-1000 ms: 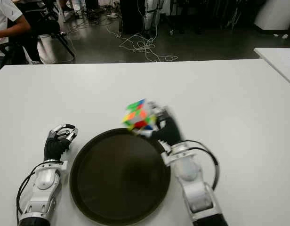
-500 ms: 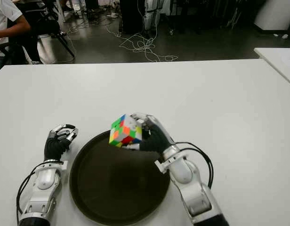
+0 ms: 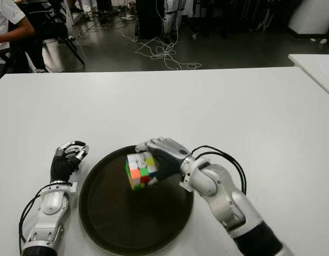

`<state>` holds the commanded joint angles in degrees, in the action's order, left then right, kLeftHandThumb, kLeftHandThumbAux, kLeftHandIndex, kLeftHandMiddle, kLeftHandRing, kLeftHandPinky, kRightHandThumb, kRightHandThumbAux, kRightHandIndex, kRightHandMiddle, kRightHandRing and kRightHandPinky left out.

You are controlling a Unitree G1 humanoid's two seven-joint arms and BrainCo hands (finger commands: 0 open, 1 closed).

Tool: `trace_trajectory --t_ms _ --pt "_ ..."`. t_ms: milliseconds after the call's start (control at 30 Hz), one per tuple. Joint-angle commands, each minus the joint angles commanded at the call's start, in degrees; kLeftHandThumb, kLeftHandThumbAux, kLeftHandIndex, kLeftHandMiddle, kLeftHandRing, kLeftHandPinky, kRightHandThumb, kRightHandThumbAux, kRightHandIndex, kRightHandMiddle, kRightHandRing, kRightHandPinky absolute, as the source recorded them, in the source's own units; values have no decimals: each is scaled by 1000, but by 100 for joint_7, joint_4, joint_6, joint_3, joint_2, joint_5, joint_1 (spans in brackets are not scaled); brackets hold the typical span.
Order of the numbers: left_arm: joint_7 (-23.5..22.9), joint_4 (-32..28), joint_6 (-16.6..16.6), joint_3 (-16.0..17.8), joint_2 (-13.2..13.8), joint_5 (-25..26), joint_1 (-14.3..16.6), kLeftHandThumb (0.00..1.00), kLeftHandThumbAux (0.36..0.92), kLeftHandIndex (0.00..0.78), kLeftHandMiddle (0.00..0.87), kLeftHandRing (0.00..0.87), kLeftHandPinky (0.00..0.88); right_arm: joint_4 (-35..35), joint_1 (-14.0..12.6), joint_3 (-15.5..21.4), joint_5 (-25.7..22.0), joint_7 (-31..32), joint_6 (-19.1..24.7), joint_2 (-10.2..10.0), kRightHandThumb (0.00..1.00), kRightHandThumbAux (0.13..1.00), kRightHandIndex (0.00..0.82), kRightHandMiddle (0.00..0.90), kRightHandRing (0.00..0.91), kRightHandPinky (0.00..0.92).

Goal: Pick up the Rubik's Cube and put it in the plate

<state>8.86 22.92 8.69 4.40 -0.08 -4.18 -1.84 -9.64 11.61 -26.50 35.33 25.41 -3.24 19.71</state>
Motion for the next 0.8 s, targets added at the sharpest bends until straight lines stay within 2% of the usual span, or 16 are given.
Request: trace_trajectory --t_ms 33,67,100,133,200,400,533,800 --pt "6 2 -2 -3 2 -2 0 705 706 443 806 818 796 30 5 -13 14 -3 -7 1 0 868 517 662 637 487" --pt "13 6 -4 -8 6 -8 -2 705 706 443 806 818 797 91 -2 -50 57 -17 -1 -8 0 863 485 611 574 398" --pt "16 6 -16 -12 10 -11 -3 705 706 443 805 818 796 50 6 -70 93 69 85 -2 0 854 455 555 517 350" --pt "17 6 -24 -16 14 -12 -4 705 706 443 802 816 794 10 11 -80 118 137 152 1 0 831 396 442 410 283" --pt "18 -3 -50 -24 21 -11 -8 705 706 443 798 813 792 -19 104 -135 167 333 300 -13 0 814 336 317 296 221" --pt "7 -22 -64 -48 33 -7 -27 704 706 442 797 812 789 75 277 -290 404 510 487 -67 0 836 291 221 218 191" --pt "-14 -61 -72 -49 25 25 -47 705 706 443 798 814 795 138 349 -381 523 553 537 -65 0 860 280 217 221 195" --pt "43 -137 -73 -32 -37 59 -91 705 706 443 801 818 800 410 532 -543 659 549 319 23 0 908 275 228 227 195"
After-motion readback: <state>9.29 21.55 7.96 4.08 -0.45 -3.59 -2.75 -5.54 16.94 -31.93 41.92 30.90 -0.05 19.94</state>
